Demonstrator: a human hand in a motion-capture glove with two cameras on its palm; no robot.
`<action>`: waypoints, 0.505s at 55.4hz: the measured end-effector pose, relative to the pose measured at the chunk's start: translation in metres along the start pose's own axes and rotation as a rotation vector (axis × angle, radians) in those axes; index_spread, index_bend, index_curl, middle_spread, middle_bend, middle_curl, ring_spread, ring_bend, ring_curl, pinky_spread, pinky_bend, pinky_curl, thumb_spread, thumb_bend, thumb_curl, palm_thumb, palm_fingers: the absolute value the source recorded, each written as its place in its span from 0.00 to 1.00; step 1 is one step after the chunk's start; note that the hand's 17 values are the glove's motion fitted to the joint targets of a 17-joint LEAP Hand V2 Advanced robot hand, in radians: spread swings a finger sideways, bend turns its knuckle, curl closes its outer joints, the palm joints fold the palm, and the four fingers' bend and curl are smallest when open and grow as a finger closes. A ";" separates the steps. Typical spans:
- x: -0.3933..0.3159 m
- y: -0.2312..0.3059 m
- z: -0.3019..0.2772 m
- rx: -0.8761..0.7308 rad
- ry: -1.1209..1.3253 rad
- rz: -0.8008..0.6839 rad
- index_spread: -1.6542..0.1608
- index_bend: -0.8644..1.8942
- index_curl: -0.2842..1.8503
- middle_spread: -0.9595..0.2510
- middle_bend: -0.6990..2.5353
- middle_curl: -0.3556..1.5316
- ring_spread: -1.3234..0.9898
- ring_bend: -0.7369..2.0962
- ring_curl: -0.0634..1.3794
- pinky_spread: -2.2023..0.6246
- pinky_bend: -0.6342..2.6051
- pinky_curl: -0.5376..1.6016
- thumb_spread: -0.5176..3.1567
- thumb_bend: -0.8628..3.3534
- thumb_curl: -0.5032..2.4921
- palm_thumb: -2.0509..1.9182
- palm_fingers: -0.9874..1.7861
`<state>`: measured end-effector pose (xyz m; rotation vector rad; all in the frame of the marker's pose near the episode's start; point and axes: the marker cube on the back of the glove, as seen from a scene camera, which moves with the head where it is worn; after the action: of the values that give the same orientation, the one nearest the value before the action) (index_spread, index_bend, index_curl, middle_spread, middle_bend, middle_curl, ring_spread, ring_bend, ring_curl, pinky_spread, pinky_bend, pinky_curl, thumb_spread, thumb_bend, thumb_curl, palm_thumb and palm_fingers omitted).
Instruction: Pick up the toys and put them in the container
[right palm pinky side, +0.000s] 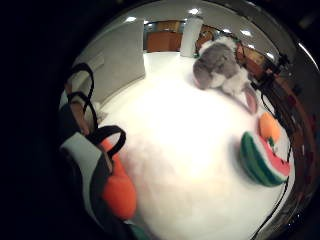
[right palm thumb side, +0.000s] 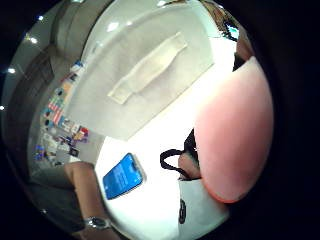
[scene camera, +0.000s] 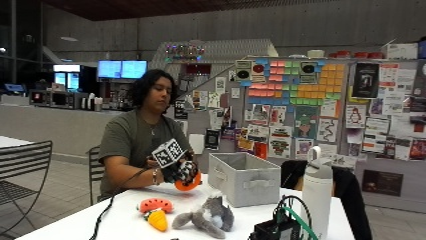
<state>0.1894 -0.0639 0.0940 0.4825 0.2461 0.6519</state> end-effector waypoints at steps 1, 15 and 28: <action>-0.004 0.001 -0.010 0.016 -0.012 -0.003 0.67 0.38 0.27 0.44 0.45 0.48 0.39 0.68 0.39 0.64 0.55 0.49 0.42 0.25 0.35 0.67 0.78; -0.118 -0.065 -0.158 0.335 -0.157 -0.391 0.64 0.42 0.31 0.40 0.52 0.58 0.39 0.73 0.44 0.63 0.58 0.52 0.38 0.24 0.39 0.67 0.75; -0.180 -0.183 -0.147 0.260 -0.291 -0.199 0.62 0.45 0.37 0.38 0.53 0.65 0.40 0.75 0.47 0.63 0.59 0.53 0.36 0.23 0.42 0.67 0.73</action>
<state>0.0921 -0.2526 -0.1124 0.7843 0.1004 0.3500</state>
